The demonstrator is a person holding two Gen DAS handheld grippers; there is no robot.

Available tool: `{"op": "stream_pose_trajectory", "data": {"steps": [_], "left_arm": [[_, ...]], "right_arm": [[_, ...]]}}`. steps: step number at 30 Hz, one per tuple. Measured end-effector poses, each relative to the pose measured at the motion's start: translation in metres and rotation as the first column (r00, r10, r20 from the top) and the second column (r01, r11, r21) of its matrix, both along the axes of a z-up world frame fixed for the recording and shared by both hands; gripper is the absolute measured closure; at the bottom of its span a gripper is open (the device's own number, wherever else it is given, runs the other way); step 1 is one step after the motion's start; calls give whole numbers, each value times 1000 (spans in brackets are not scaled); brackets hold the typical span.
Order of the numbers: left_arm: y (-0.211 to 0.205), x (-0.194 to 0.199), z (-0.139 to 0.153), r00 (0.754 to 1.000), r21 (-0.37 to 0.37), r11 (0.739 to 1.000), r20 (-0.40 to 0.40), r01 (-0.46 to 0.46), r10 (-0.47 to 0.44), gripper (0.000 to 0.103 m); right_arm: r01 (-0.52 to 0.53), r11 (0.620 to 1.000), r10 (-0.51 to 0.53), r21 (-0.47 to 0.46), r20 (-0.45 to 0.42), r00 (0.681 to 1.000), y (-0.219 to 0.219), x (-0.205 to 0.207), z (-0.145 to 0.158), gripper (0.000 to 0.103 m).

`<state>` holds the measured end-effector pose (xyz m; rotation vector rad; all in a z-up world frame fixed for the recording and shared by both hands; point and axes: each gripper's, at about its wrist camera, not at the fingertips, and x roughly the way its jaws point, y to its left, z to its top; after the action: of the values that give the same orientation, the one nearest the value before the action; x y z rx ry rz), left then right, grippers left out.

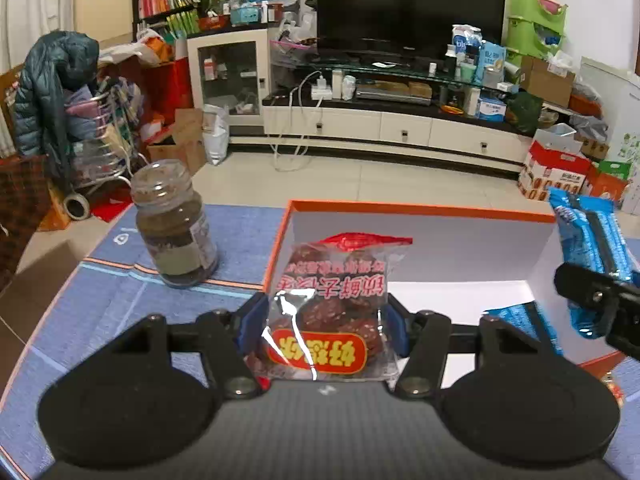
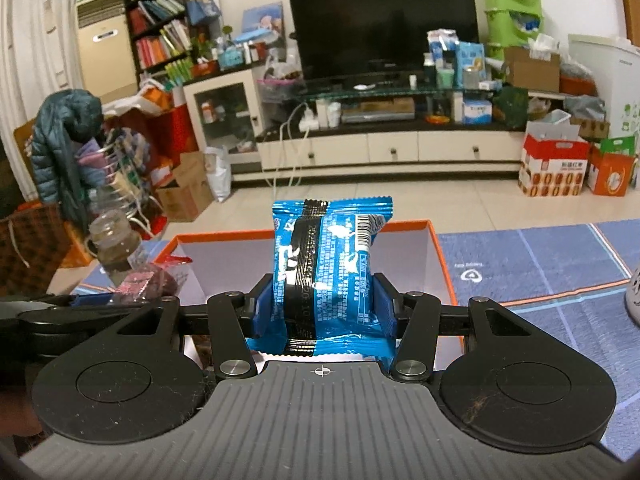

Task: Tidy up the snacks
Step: 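Carry both packs into the orange box and open both tools, then grasp the cream biscuit pack with the left tool while the right grasps the bread roll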

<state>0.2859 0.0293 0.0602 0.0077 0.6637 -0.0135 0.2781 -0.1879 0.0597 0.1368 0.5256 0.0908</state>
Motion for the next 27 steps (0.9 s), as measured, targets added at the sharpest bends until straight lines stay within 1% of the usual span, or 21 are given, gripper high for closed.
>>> {"op": "stream_pose_trajectory", "data": {"steps": [4, 8, 11, 14, 15, 16, 17, 19, 20, 21, 22, 23, 24, 27], "left_arm": [[15, -4, 7, 1000, -54, 998, 16, 16, -15, 44], [32, -16, 18, 996, -110, 991, 59, 72, -66, 44], [34, -20, 24, 994, -95, 992, 76, 80, -73, 44], [28, -15, 26, 995, -97, 992, 66, 79, -73, 44], [23, -11, 24, 995, -90, 992, 54, 91, -87, 44], [17, -5, 20, 993, -84, 990, 31, 112, -110, 38], [11, 1, 14, 992, -80, 989, 9, 125, -125, 26], [6, 6, 7, 993, -65, 991, -7, 116, -117, 24], [7, 4, 8, 995, -63, 993, -10, 102, -103, 23], [11, -3, 12, 995, -80, 992, 7, 100, -100, 21], [17, -12, 17, 994, -103, 989, 37, 103, -99, 7], [25, -24, 23, 993, -122, 988, 76, 95, -86, 4], [33, -37, 29, 992, -135, 988, 105, 82, -68, 4], [55, -76, 39, 990, -153, 986, 135, 67, -46, 4]], "right_arm": [[4, 1000, -4, -8, -8, 1000, -3, 2, -4, 65], [-7, 1000, 7, -10, 2, 1000, -3, 1, -4, 65], [-11, 1000, 11, -5, 3, 1000, -1, 0, -3, 65], [-8, 1000, 8, -2, -1, 1000, -2, 0, -4, 65], [-6, 1000, 6, 0, -8, 1000, -3, 2, -5, 64], [-7, 1000, 7, 4, -17, 1000, -5, 3, -6, 64], [-16, 1000, 16, 14, -30, 999, -5, 6, -8, 62], [-26, 999, 27, 37, -26, 999, -6, 6, -9, 58], [-23, 999, 24, 32, -18, 1000, -7, 4, -7, 50], [-19, 1000, 19, 20, -4, 1000, -10, -1, -2, 47], [-17, 1000, 16, 14, 16, 1000, -13, -7, 3, 46], [-14, 1000, 14, 10, 37, 999, -17, -14, 9, 44], [-9, 1000, 8, 7, 54, 999, -22, -22, 15, 42], [13, 1000, -13, -5, 85, 996, -40, -52, 33, 40]]}}
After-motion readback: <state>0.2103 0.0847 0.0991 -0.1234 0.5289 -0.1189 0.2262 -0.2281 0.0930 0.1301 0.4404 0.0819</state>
